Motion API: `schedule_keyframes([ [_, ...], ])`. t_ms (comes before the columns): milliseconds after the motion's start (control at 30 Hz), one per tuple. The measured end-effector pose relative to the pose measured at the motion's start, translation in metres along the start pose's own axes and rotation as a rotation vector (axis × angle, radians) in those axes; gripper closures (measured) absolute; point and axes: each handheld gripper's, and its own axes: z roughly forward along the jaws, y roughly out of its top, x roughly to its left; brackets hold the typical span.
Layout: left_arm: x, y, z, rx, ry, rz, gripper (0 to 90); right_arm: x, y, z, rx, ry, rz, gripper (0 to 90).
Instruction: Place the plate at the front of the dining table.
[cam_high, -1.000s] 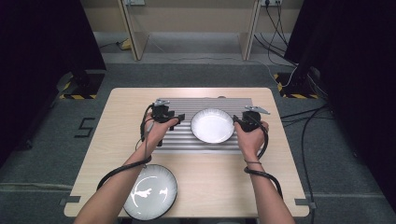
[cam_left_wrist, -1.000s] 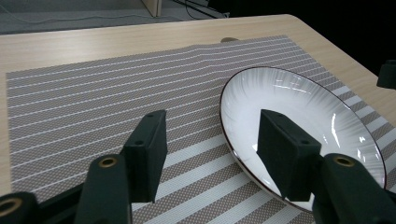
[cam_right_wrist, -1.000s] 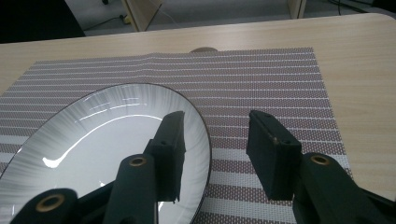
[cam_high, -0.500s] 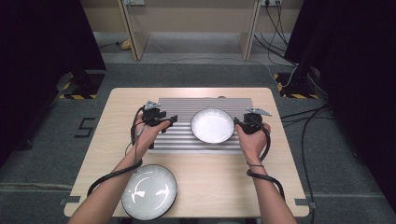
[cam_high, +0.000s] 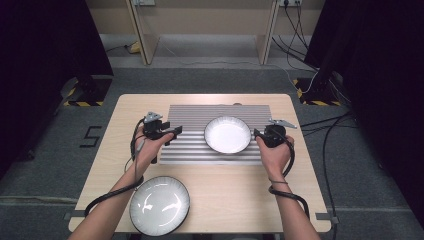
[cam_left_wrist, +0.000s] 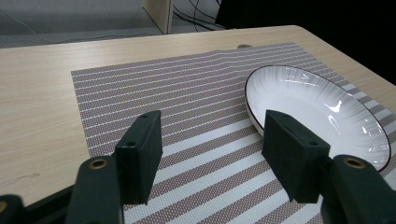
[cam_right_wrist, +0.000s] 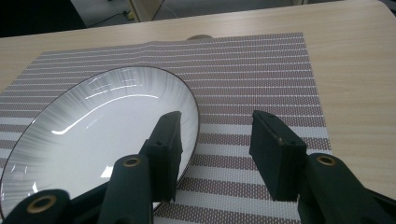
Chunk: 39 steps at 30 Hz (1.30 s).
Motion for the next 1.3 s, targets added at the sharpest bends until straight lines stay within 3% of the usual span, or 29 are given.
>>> schedule_keyframes([
  [1000, 0.018, -0.034, -0.049, -0.065, 0.017, -0.007, 38.3, -0.012, -0.026, -0.039, -0.023, 0.009, -0.017, 52.8],
  [1300, 0.025, -0.053, -0.068, -0.086, 0.032, -0.046, 38.3, -0.014, -0.042, -0.050, -0.021, 0.008, -0.025, 52.3],
])
